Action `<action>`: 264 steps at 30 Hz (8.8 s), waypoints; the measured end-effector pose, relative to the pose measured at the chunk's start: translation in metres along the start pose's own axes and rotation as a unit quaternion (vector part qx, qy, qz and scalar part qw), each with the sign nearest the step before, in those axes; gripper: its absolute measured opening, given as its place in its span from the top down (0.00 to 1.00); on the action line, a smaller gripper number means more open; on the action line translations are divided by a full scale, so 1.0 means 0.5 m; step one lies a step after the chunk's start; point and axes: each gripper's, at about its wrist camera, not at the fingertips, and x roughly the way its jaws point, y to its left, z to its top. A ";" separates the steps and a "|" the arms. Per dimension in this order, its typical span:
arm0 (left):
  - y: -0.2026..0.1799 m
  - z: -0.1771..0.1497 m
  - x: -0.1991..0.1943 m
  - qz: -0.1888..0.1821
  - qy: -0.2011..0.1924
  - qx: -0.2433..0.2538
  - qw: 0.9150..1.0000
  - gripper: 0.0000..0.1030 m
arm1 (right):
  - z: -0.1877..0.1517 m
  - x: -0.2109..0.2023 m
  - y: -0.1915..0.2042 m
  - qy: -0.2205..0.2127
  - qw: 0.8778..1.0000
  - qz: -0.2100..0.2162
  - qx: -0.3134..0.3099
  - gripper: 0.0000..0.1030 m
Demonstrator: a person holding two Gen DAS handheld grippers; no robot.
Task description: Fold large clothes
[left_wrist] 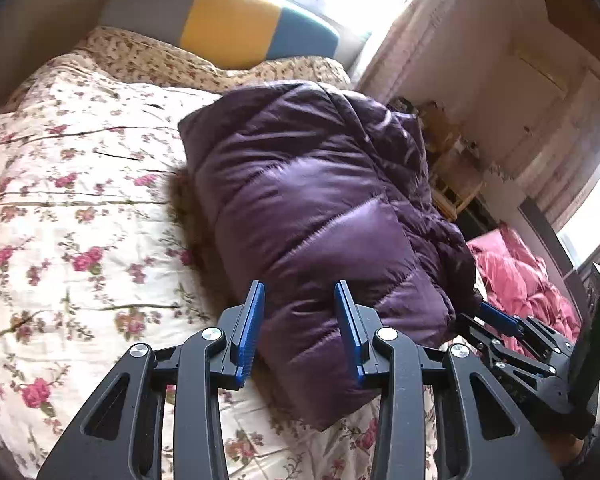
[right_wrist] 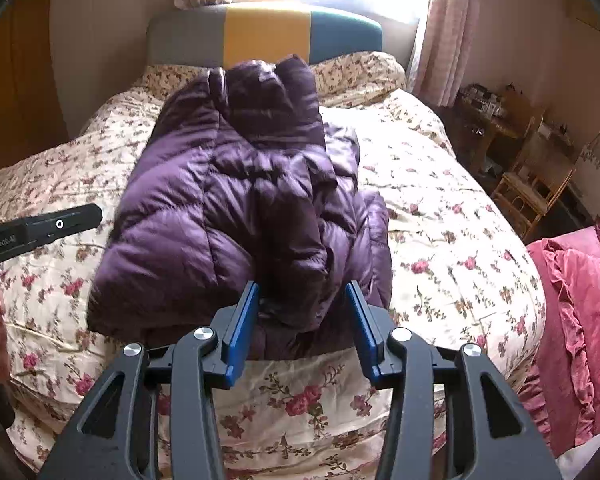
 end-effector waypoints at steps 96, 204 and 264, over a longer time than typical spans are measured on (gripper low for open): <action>0.132 0.066 0.228 -0.059 0.071 -0.182 0.979 0.22 | 0.081 0.305 -0.177 0.048 0.992 0.004 0.117 0.50; 0.254 0.003 -0.195 0.285 -0.069 -0.122 0.948 0.43 | 0.132 0.229 0.407 0.018 0.991 0.095 -0.088 0.64; 0.100 -0.201 -0.312 0.308 -0.108 -0.091 0.941 0.20 | -0.010 0.031 0.333 -0.005 0.986 0.140 -0.090 0.42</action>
